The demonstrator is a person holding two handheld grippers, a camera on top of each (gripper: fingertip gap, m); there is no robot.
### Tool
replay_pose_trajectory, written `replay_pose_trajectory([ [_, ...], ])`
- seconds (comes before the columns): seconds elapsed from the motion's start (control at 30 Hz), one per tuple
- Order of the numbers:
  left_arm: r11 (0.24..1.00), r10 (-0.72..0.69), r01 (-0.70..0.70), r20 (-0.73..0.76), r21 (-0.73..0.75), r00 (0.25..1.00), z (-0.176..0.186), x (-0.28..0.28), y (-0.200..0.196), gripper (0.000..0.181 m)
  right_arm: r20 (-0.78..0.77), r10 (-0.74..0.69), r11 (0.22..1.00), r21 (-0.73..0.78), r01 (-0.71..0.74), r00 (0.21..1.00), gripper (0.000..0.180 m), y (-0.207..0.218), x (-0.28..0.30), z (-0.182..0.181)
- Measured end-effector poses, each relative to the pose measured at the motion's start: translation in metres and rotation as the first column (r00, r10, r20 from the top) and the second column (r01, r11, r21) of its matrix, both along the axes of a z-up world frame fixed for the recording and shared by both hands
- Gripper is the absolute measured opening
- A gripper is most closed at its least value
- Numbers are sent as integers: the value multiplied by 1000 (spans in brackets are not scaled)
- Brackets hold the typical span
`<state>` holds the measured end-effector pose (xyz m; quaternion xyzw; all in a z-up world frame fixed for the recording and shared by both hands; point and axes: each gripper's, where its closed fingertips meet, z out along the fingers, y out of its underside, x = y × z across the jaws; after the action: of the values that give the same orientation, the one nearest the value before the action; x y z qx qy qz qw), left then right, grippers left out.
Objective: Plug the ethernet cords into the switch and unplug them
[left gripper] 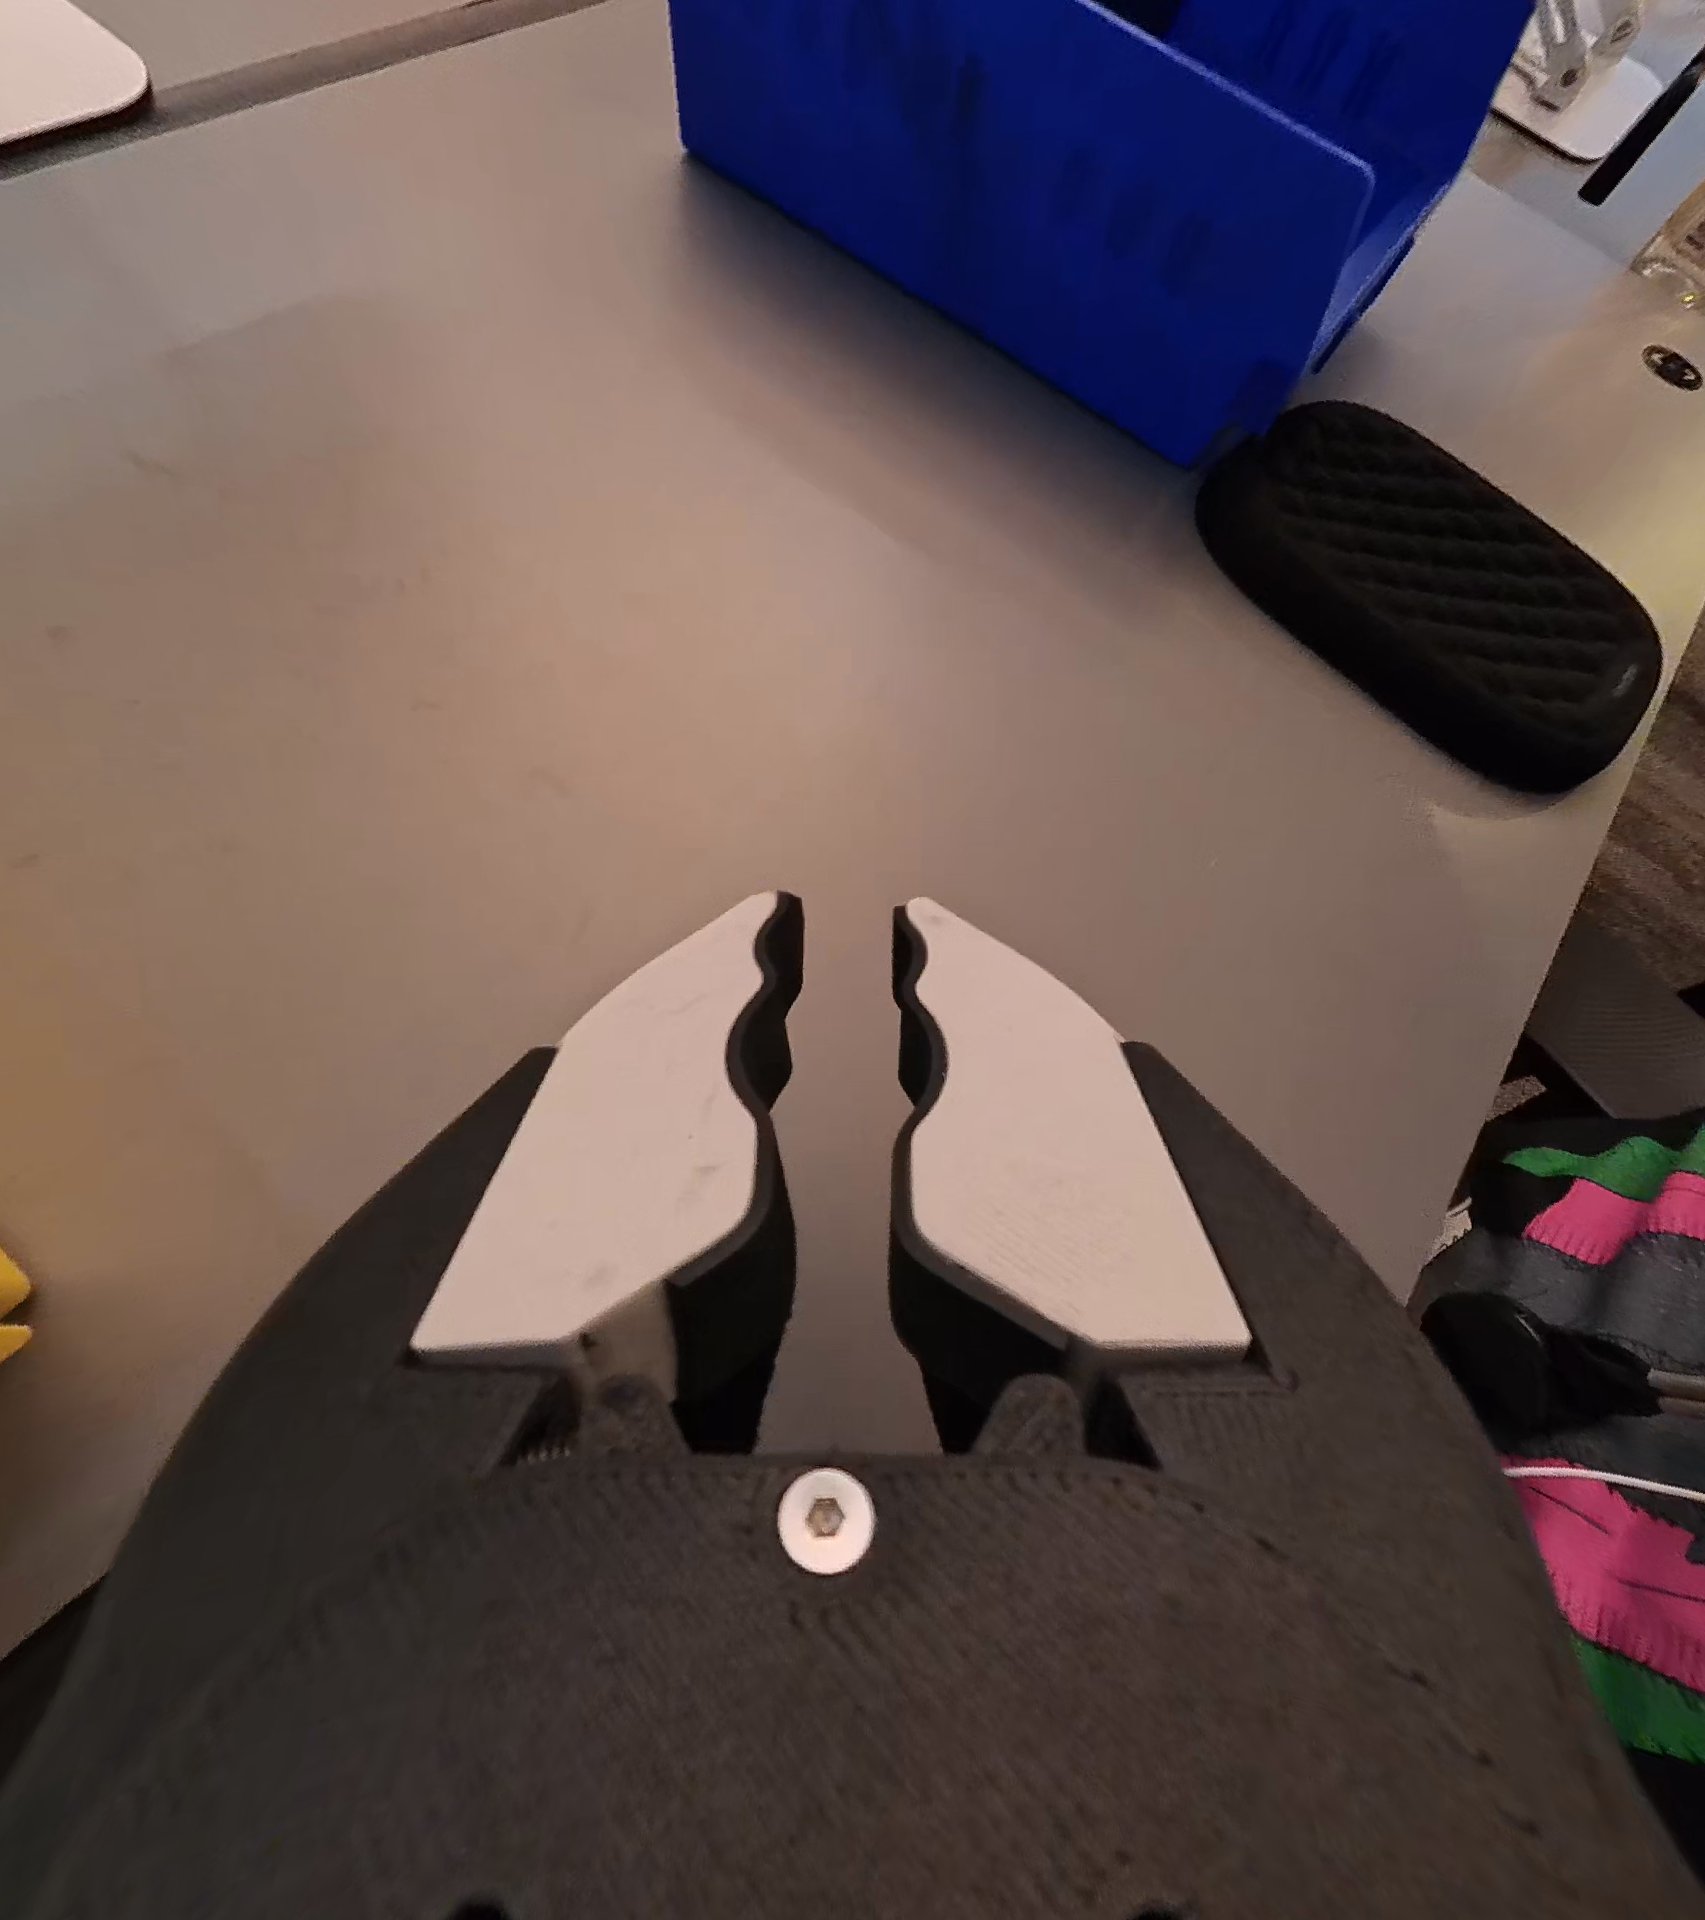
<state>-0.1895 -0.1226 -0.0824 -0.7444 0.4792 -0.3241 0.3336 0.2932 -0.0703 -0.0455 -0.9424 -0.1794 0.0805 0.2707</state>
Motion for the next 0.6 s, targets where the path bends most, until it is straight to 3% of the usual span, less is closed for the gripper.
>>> replay_pose_trajectory([
  [0.03,1000,-2,2,3,1,1000,1,1,0,15,17,8,1000,3,-8,1000,30,-2,-1,-4],
  [0.3,999,25,-26,17,28,1000,11,-7,9,16,-15,-100,940,326,100,995,41,-15,5,38],
  [0.43,998,51,-52,29,29,998,15,-18,14,16,-18,-206,937,285,202,978,44,-41,26,18],
  [0.6,997,65,-66,29,36,997,17,-25,16,16,-243,-283,951,57,304,928,50,-55,12,-34],
])
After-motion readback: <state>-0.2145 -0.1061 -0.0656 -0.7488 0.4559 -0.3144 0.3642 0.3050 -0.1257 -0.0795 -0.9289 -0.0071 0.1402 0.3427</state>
